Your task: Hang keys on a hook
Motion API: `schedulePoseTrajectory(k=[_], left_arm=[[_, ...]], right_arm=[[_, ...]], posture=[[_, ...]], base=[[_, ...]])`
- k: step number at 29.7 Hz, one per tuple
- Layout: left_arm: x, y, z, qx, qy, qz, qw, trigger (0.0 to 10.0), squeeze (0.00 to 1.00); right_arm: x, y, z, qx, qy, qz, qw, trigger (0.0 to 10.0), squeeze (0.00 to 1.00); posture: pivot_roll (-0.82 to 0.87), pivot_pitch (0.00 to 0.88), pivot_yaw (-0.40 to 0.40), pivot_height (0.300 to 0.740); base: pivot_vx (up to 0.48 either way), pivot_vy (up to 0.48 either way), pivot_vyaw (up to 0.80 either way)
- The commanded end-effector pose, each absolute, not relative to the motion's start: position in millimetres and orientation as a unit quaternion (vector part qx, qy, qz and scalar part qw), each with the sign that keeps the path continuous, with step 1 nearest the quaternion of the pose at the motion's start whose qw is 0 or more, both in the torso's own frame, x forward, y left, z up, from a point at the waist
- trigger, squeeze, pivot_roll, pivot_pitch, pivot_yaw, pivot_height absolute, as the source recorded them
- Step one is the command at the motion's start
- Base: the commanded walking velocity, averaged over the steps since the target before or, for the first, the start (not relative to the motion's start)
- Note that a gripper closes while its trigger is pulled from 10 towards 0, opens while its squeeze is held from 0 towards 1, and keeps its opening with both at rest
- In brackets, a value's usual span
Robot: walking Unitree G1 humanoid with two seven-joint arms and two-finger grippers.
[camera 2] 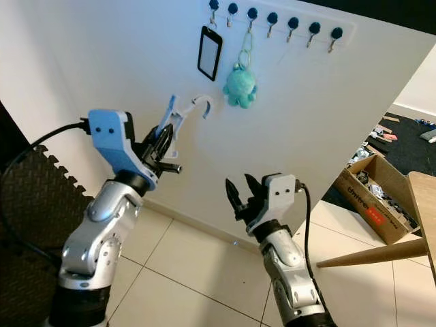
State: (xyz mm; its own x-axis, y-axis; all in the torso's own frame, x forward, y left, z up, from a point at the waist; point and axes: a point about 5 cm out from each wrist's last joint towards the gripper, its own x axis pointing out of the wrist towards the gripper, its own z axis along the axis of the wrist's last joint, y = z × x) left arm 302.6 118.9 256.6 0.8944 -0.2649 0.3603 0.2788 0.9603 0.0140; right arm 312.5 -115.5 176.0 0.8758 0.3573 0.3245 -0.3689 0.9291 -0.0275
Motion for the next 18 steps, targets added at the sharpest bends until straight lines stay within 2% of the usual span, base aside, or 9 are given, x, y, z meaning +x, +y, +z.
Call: schedulePoseTrajectory(k=[1, 4, 6, 7, 8, 10, 11, 15, 18], left_arm=[[302, 122, 251, 0.010, -0.184, -0.133, 0.974, 10.0, 0.00], [302, 127, 249, 0.036, -0.192, -0.122, 0.973, 10.0, 0.00], [300, 130, 248, 0.082, -0.204, -0.112, 0.969, 10.0, 0.00], [300, 130, 248, 0.082, -0.204, -0.112, 0.969, 10.0, 0.00], [300, 131, 246, 0.098, -0.207, -0.108, 0.967, 10.0, 0.00], [300, 131, 246, 0.098, -0.207, -0.108, 0.967, 10.0, 0.00], [298, 134, 244, 0.107, -0.208, -0.103, 0.967, 10.0, 0.00], [298, 137, 244, 0.110, -0.207, -0.094, 0.968, 10.0, 0.00], [298, 143, 243, 0.129, -0.206, -0.072, 0.967, 10.0, 0.00]], right_arm=[[312, -125, 188, -0.005, -0.194, 0.168, 0.967, 10.0, 0.00], [316, -136, 199, -0.020, -0.209, 0.148, 0.966, 10.0, 0.00], [321, -162, 205, -0.041, -0.212, 0.106, 0.971, 10.0, 0.00], [321, -162, 205, -0.041, -0.212, 0.106, 0.971, 10.0, 0.00], [323, -174, 204, -0.050, -0.208, 0.085, 0.973, 10.0, 0.00], [323, -174, 204, -0.050, -0.208, 0.085, 0.973, 10.0, 0.00], [326, -189, 205, -0.058, -0.203, 0.060, 0.976, 10.0, 0.00], [327, -191, 207, -0.061, -0.205, 0.057, 0.975, 10.0, 0.00], [330, -183, 211, -0.059, -0.210, 0.073, 0.973, 10.0, 0.00]], posture=[[0.10, 0.175, -0.101, 0.740], [0.10, 0.173, -0.104, 0.740], [0.10, 0.170, -0.105, 0.740], [0.10, 0.170, -0.105, 0.740], [0.10, 0.167, -0.105, 0.740], [0.10, 0.167, -0.105, 0.740], [0.09, 0.167, -0.105, 0.740], [0.09, 0.166, -0.106, 0.740], [0.09, 0.166, -0.106, 0.740]], base=[[0.000, 0.000, 0.00], [0.000, 0.000, 0.00], [0.000, 0.000, 0.00], [0.000, 0.000, 0.00], [0.000, 0.000, 0.00], [0.000, 0.000, 0.00], [0.000, 0.000, 0.00], [0.000, 0.000, 0.00], [0.000, 0.000, 0.00]])
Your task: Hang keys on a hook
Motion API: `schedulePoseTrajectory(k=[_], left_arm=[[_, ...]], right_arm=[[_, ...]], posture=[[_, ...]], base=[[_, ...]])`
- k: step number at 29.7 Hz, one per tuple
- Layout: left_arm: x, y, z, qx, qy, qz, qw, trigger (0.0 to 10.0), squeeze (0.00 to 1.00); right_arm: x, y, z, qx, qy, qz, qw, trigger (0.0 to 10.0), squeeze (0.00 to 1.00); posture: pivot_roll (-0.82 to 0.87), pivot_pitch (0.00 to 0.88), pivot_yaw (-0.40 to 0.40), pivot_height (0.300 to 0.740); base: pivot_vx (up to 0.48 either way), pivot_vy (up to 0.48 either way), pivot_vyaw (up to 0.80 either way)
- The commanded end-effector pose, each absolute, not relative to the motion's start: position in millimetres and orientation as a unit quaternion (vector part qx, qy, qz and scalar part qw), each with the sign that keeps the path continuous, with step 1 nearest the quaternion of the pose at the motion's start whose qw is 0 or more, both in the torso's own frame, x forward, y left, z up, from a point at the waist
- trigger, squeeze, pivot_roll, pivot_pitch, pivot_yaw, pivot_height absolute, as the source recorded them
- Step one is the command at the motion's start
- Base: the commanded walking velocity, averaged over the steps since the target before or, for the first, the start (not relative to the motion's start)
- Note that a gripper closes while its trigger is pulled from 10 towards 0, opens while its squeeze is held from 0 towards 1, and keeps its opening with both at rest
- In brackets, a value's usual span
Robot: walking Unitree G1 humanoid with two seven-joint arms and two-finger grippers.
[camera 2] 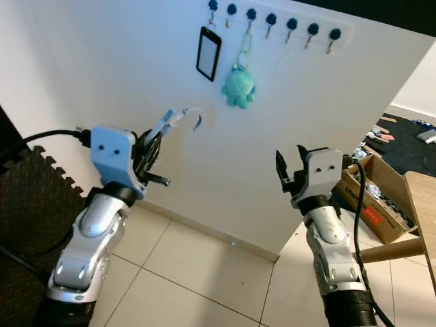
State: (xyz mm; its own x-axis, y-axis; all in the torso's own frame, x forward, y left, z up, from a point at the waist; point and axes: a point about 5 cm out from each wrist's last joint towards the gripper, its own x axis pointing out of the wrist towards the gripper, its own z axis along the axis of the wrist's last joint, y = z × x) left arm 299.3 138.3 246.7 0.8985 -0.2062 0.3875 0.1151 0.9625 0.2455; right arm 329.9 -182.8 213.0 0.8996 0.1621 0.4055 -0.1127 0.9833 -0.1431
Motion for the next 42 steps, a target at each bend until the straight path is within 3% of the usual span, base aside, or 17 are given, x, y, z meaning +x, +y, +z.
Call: schedulePoseTrajectory(k=[1, 6, 15, 30, 42], left_arm=[[299, 143, 243, 0.131, -0.207, -0.068, 0.967, 10.0, 0.00], [299, 144, 244, 0.132, -0.212, -0.062, 0.966, 10.0, 0.00], [301, 143, 245, 0.134, -0.216, -0.061, 0.965, 10.0, 0.00], [304, 142, 245, 0.135, -0.215, -0.066, 0.965, 10.0, 0.00], [305, 143, 244, 0.134, -0.209, -0.066, 0.967, 10.0, 0.00]], right_arm=[[330, -178, 210, -0.056, -0.209, 0.081, 0.973, 10.0, 0.00], [330, -167, 208, -0.046, -0.205, 0.099, 0.973, 10.0, 0.00], [331, -170, 206, -0.036, -0.201, 0.095, 0.974, 10.0, 0.00], [329, -167, 203, -0.032, -0.197, 0.097, 0.975, 10.0, 0.00], [330, -166, 202, -0.029, -0.195, 0.101, 0.975, 10.0, 0.00]], posture=[[0.10, 0.168, -0.110, 0.740], [0.11, 0.174, -0.111, 0.740], [0.11, 0.175, -0.108, 0.740], [0.11, 0.175, -0.095, 0.740], [0.11, 0.173, -0.095, 0.740]], base=[[0.000, 0.000, 0.00], [0.000, 0.000, 0.00], [0.000, -0.055, 0.00], [0.000, -0.449, 0.00], [0.000, 0.000, 0.00]])
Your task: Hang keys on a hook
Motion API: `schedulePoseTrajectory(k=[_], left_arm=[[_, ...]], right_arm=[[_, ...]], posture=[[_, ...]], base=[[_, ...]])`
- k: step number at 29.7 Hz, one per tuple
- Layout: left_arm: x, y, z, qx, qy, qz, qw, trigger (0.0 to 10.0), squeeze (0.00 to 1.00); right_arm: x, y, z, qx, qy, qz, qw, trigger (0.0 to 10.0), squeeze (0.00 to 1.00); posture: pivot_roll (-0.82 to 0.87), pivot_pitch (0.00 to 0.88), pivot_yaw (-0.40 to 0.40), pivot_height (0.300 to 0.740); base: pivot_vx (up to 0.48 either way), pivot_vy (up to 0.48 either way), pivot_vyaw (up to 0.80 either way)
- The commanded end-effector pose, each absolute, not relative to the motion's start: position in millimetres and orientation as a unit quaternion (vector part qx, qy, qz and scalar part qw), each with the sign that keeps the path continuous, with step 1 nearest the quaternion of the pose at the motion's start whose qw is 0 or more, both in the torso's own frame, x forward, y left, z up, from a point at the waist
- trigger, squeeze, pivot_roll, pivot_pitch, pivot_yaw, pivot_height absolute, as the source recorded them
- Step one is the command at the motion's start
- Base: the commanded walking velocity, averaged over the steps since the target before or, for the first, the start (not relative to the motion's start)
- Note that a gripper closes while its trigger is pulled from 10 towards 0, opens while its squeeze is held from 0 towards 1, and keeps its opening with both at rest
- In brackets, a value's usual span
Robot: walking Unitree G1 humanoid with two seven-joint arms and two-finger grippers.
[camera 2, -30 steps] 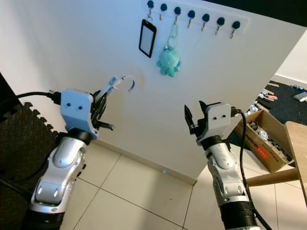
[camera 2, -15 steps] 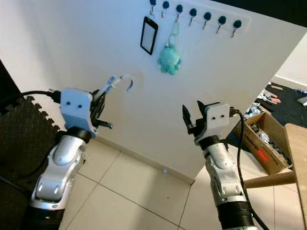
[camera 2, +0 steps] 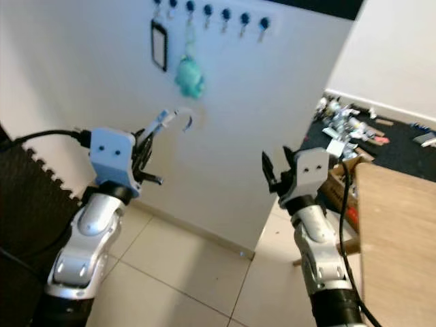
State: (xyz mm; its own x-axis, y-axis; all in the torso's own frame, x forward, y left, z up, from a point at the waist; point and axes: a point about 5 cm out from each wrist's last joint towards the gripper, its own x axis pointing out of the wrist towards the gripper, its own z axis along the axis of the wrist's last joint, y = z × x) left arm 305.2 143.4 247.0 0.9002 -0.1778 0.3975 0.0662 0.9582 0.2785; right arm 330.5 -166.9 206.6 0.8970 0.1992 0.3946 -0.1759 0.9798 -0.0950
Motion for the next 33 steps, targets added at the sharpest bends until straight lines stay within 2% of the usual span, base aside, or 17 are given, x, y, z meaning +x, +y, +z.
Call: schedulePoseTrajectory(k=[1, 21, 30, 33], left_arm=[[305.7, 143.3, 243.6, 0.134, -0.209, -0.066, 0.967, 10.0, 0.00], [307.6, 142.8, 243.3, 0.136, -0.206, -0.066, 0.967, 10.0, 0.00], [308.1, 143.6, 243.1, 0.134, -0.204, -0.064, 0.968, 10.0, 0.00], [308.2, 143.7, 243.0, 0.134, -0.204, -0.064, 0.968, 10.0, 0.00]], right_arm=[[330.2, -165.6, 201.8, -0.029, -0.195, 0.102, 0.975, 10.0, 0.00], [331.1, -166.1, 199.6, -0.027, -0.189, 0.102, 0.976, 10.0, 0.00], [331.9, -166.9, 198.6, -0.025, -0.185, 0.099, 0.977, 10.0, 0.00], [332.0, -167.0, 198.4, -0.025, -0.185, 0.098, 0.978, 10.0, 0.00]], posture=[[0.11, 0.173, -0.095, 0.740], [0.11, 0.163, -0.090, 0.740], [0.11, 0.163, -0.088, 0.740], [0.11, 0.163, -0.088, 0.740]], base=[[0.000, 0.000, 0.00], [0.000, 0.000, 0.00], [0.000, 0.000, -0.74], [0.000, 0.000, 0.00]])
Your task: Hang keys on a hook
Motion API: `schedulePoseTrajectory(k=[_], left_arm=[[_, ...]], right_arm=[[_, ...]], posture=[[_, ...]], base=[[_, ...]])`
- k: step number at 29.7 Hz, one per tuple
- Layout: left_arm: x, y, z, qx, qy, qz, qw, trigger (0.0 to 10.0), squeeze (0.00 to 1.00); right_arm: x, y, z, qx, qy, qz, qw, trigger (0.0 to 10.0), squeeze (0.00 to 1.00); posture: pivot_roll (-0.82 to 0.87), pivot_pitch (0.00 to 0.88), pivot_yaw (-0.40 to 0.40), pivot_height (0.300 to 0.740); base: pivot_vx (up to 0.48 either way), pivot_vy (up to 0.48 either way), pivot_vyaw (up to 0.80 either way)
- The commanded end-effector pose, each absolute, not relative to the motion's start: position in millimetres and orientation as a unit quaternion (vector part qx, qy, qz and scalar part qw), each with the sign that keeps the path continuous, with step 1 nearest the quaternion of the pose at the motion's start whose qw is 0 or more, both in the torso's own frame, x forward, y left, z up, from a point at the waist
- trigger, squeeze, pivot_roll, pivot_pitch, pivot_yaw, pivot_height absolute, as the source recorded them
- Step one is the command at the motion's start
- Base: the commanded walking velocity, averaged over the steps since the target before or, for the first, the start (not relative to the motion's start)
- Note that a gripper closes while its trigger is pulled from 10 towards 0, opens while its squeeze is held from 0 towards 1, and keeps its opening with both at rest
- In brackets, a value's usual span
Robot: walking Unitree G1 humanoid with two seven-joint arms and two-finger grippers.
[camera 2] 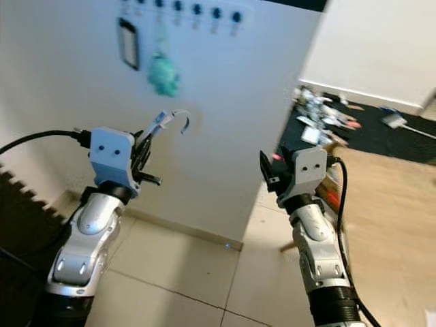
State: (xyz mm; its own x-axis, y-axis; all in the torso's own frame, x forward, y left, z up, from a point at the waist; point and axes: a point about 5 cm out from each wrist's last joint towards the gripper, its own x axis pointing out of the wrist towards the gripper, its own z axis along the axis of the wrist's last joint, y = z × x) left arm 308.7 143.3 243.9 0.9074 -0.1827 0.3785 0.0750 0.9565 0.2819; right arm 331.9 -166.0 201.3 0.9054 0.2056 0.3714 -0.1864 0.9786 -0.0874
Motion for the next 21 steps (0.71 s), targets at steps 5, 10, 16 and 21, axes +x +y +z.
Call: schedulePoseTrajectory(k=[5, 10, 16, 21], left_arm=[[308.3, 143.9, 242.9, 0.133, -0.203, -0.064, 0.968, 10.0, 0.00], [308.5, 144.5, 242.6, 0.133, -0.202, -0.062, 0.968, 10.0, 0.00], [308.6, 145.6, 242.7, 0.132, -0.202, -0.060, 0.968, 10.0, 0.00], [308.5, 146.3, 243.5, 0.133, -0.207, -0.059, 0.968, 10.0, 0.00]], right_arm=[[332.2, -167.3, 197.3, -0.030, -0.182, 0.096, 0.978, 10.0, 0.00], [332.4, -167.1, 196.8, -0.031, -0.181, 0.098, 0.978, 10.0, 0.00], [332.6, -166.6, 196.4, -0.031, -0.181, 0.099, 0.978, 10.0, 0.00], [332.6, -165.9, 196.1, -0.030, -0.181, 0.100, 0.978, 10.0, 0.00]], posture=[[0.11, 0.166, -0.088, 0.740], [0.11, 0.166, -0.088, 0.740], [0.12, 0.172, -0.088, 0.740], [0.12, 0.174, -0.087, 0.740]], base=[[0.000, 0.000, 0.00], [0.000, 0.000, 0.00], [0.000, 0.000, 0.00], [0.000, 0.000, 0.00]])
